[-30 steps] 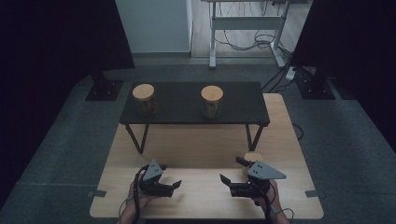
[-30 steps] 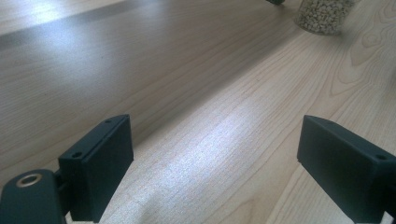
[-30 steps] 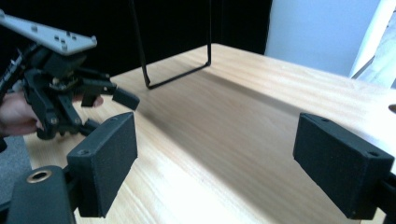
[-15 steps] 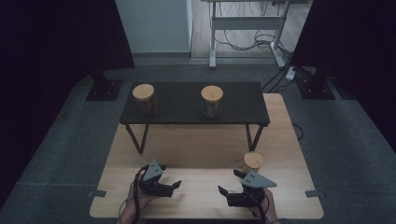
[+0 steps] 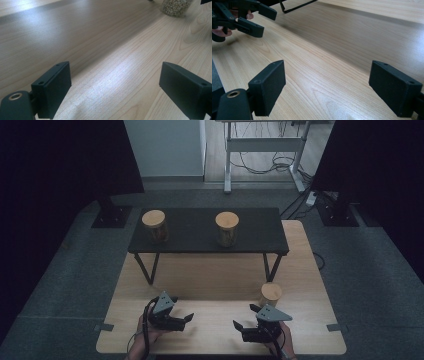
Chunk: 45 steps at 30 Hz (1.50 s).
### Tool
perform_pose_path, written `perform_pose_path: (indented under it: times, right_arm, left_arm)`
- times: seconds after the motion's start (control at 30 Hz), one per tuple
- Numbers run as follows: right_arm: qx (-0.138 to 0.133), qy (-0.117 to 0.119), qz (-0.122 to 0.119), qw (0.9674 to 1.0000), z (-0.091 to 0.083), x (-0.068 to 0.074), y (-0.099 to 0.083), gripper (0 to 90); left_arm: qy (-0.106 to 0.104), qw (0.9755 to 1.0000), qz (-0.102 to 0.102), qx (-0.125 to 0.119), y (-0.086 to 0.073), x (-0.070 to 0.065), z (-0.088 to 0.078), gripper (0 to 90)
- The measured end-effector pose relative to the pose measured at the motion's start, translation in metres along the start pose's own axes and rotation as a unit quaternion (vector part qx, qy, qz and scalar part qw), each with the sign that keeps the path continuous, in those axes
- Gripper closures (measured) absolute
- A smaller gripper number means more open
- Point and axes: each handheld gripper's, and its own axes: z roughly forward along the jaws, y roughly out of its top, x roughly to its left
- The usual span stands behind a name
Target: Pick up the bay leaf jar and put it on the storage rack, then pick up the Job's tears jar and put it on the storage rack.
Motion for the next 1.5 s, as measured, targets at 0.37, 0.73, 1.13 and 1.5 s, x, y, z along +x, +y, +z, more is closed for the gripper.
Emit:
perform_pose_path:
  times: [0.37, 0.73, 1.13, 1.5]
  right_arm:
    - [-0.013, -0.008, 0.001, 0.9999, -0.017, -0.009, 0.003, 11.1]
    - [-0.015, -0.021, 0.005, 0.9997, -0.040, -0.024, -0.006, 10.4]
    - [-0.002, -0.048, 0.016, 0.9987, -0.052, -0.035, -0.021, 10.0]
    - [0.009, -0.068, 0.027, 0.9973, -0.052, -0.046, -0.028, 9.7]
  left_arm:
    - [0.001, 1.0000, 0.001, 0.000, 0.000, 0.000, 0.000, 10.3]
    - [0.001, 1.0000, 0.001, 0.001, 0.000, 0.000, 0.000, 10.3]
    - [0.001, 1.0000, 0.001, 0.000, 0.000, 0.000, 0.000, 10.3]
    - [0.001, 1.0000, 0.002, 0.001, 0.000, 0.000, 0.000, 10.2]
